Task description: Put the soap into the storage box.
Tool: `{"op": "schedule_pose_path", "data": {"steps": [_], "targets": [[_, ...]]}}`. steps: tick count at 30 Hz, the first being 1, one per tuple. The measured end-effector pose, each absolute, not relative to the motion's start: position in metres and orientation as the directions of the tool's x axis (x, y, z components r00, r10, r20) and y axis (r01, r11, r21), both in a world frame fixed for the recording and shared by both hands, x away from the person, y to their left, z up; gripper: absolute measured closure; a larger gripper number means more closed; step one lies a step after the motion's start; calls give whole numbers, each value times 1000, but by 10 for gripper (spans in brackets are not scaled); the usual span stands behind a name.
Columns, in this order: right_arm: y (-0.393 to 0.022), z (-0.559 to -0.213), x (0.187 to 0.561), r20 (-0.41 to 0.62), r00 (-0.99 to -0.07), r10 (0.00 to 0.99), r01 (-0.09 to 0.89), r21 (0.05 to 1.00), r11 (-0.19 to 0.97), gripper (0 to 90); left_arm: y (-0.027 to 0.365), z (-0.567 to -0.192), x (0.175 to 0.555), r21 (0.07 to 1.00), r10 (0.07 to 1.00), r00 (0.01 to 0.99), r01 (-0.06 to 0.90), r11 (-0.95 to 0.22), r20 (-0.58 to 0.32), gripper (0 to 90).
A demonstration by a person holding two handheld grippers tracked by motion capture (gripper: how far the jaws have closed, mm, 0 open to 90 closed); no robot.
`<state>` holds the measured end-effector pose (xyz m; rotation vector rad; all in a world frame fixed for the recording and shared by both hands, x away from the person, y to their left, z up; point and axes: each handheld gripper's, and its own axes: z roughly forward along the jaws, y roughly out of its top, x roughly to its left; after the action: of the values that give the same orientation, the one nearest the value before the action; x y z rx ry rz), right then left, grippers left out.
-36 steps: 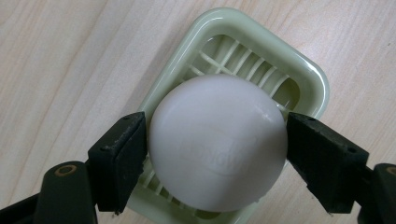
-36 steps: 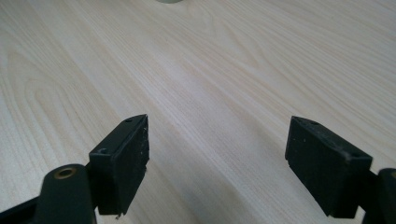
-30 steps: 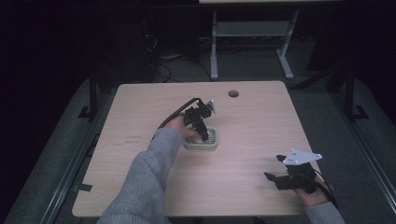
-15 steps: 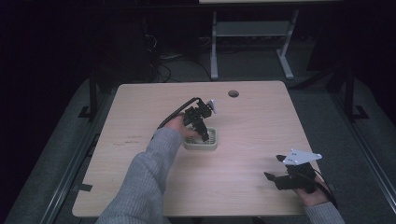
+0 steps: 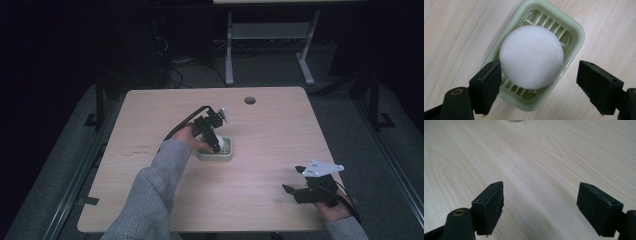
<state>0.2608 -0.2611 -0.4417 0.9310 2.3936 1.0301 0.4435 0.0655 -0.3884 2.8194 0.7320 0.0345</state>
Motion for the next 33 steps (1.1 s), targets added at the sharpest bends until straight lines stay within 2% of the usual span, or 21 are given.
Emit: {"op": "schedule_pose_path", "data": {"steps": [33], "targets": [[-264,-443,261,-81,-700,709,436,738,515,210,99,-390,410,257,494,867,492,-832,-60,202]]}}
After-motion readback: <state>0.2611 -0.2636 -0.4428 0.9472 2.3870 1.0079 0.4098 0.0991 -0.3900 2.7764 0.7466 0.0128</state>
